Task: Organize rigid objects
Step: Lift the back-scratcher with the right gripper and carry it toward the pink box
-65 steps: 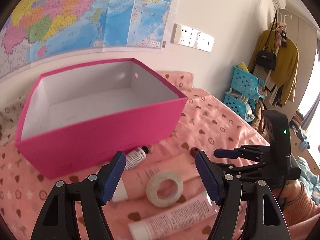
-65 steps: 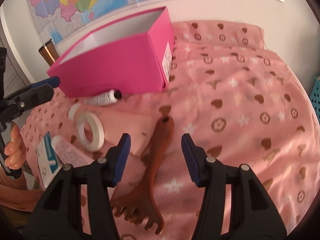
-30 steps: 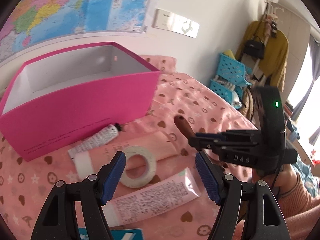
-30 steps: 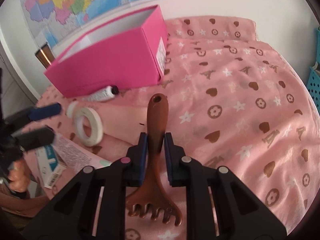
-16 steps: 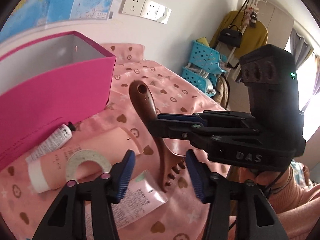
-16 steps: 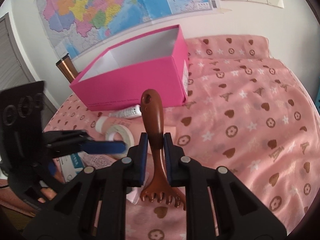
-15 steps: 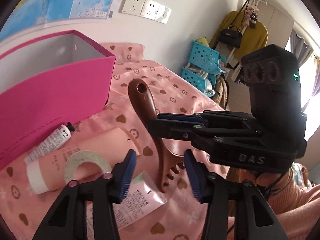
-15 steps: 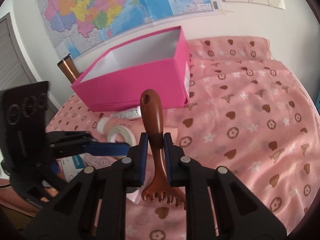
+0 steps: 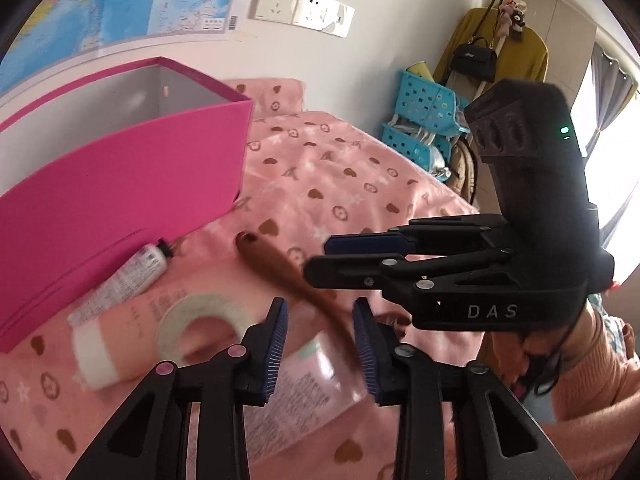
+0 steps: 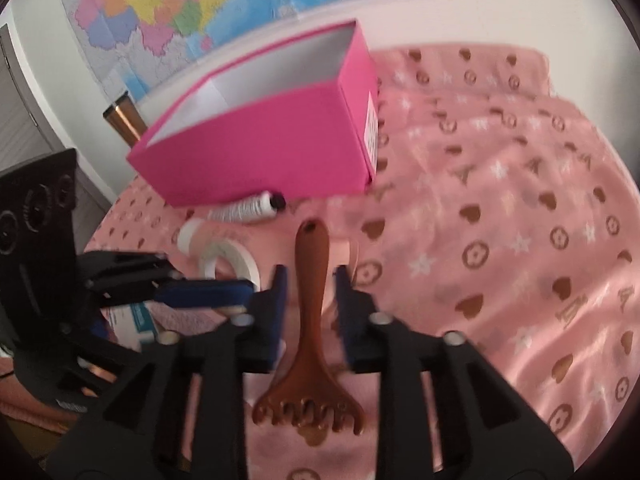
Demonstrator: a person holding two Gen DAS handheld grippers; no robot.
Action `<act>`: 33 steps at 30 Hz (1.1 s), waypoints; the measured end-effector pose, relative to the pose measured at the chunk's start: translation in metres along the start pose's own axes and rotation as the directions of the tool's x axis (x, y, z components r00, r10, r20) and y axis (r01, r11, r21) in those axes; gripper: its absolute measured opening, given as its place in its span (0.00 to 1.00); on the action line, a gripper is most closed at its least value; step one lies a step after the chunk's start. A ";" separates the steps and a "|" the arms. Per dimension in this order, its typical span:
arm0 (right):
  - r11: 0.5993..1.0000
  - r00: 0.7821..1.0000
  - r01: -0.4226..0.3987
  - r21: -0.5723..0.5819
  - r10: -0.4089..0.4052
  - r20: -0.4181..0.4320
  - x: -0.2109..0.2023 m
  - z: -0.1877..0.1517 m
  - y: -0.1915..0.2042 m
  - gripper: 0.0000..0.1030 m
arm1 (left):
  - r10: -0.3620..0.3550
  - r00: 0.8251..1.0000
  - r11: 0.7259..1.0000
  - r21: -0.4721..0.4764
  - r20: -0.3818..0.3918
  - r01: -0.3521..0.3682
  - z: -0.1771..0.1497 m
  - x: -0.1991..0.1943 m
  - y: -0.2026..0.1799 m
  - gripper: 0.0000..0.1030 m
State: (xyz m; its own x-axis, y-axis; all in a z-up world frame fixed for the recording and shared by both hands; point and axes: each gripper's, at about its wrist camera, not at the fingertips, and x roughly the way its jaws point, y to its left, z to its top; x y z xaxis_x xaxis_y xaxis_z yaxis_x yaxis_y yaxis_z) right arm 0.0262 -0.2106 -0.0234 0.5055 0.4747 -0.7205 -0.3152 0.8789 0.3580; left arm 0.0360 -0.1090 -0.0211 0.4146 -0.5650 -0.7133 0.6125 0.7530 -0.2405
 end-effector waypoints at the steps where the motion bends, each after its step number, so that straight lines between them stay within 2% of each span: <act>1: 1.000 1.000 0.005 -0.011 -0.006 -0.015 0.003 -0.001 0.000 0.31 | 0.007 1.000 1.000 0.004 -0.006 -0.007 -0.002 -0.002 0.001 0.38; 5: 0.999 0.997 0.018 -0.038 -0.021 -0.071 0.019 -0.005 0.002 0.31 | 0.033 0.999 0.999 0.002 -0.024 -0.033 -0.008 -0.002 0.005 0.40; 8: 0.995 0.992 0.064 -0.071 -0.071 -0.101 0.032 -0.008 0.004 0.31 | 0.039 0.999 0.999 0.003 -0.033 -0.038 -0.008 0.002 0.005 0.40; 9: 0.994 0.993 0.070 -0.079 -0.077 -0.094 0.032 -0.008 0.005 0.31 | 0.034 0.999 0.999 0.002 -0.036 -0.034 -0.008 0.002 0.005 0.40; 12: 0.996 0.994 0.066 -0.062 -0.071 -0.080 0.025 -0.010 0.001 0.17 | 0.012 0.999 1.000 0.001 -0.041 -0.012 -0.007 0.004 0.004 0.40; 17: 0.999 0.998 0.046 -0.019 -0.047 -0.041 0.008 -0.010 -0.007 0.16 | -0.021 0.998 1.000 0.016 -0.054 0.022 -0.002 0.011 -0.005 0.45; 20: 1.000 1.000 -0.006 -0.004 0.006 -0.002 -0.003 -0.007 -0.005 0.16 | -0.038 0.998 0.999 0.029 -0.050 0.040 0.002 0.012 -0.012 0.45; 25: 0.999 0.996 -0.044 -0.027 0.046 0.078 -0.023 0.005 0.007 0.16 | -0.073 0.997 0.997 0.006 -0.011 0.074 0.014 0.008 -0.008 0.45; 33: 0.993 0.986 -0.082 -0.085 0.093 0.135 -0.034 0.029 0.029 0.14 | -0.027 0.998 0.999 0.022 0.060 0.026 0.035 -0.010 -0.001 0.37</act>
State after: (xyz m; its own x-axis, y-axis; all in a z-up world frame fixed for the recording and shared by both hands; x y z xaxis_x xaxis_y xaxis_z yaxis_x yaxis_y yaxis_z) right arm 0.0229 -0.1999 0.0281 0.5782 0.5559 -0.5972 -0.4223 0.8302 0.3639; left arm 0.0542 -0.1157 0.0094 0.4374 -0.6046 -0.6656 0.6375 0.7306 -0.2447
